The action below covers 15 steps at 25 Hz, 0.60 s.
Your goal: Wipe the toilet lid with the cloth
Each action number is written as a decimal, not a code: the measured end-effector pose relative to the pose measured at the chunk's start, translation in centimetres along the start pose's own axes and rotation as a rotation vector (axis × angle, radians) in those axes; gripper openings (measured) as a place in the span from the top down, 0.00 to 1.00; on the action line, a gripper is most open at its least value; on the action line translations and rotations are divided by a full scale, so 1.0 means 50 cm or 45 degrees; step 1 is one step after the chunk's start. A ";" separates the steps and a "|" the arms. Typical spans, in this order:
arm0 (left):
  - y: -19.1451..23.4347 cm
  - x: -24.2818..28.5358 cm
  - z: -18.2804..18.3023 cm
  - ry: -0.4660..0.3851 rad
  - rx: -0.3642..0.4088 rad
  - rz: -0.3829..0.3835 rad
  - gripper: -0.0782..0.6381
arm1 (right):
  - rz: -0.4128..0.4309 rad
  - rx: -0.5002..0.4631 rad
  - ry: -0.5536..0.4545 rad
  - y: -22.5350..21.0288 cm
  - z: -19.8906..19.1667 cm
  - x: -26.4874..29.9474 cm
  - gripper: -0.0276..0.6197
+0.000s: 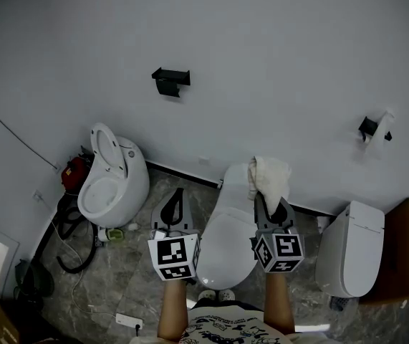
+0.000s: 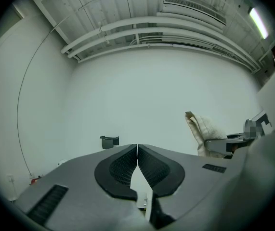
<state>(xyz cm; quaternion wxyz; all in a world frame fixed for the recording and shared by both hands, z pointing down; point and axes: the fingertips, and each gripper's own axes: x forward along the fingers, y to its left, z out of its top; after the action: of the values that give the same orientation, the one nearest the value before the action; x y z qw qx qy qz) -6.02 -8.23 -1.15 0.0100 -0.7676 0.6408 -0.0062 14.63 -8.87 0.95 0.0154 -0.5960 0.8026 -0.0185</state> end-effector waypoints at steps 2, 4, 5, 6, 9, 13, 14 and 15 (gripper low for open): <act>0.002 0.001 0.002 -0.003 -0.001 -0.002 0.88 | -0.002 -0.004 0.002 0.001 -0.001 0.002 0.81; 0.001 0.004 0.003 -0.008 -0.002 -0.004 0.88 | -0.002 -0.009 0.004 -0.002 -0.001 0.005 0.81; 0.002 0.005 0.003 -0.010 -0.003 -0.004 0.88 | -0.002 -0.011 0.005 -0.004 -0.002 0.005 0.81; 0.002 0.004 0.003 -0.011 -0.003 -0.003 0.88 | -0.002 -0.013 0.007 -0.004 -0.004 0.005 0.81; 0.005 0.003 0.002 -0.013 -0.004 -0.005 0.88 | -0.003 -0.016 0.014 -0.001 -0.011 0.005 0.81; 0.011 0.006 0.000 -0.009 -0.004 -0.008 0.88 | 0.007 -0.009 0.026 0.009 -0.017 0.011 0.81; 0.012 0.007 0.000 -0.008 -0.004 -0.009 0.88 | 0.010 -0.009 0.030 0.011 -0.019 0.012 0.81; 0.012 0.008 0.000 -0.006 -0.004 -0.010 0.88 | 0.012 -0.011 0.033 0.012 -0.020 0.013 0.81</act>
<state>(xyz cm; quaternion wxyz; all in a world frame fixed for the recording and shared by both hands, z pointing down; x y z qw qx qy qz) -6.52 -8.73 -1.15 0.0104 -0.7702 0.6377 -0.0035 13.80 -9.32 1.93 0.0025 -0.5920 0.8056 -0.0225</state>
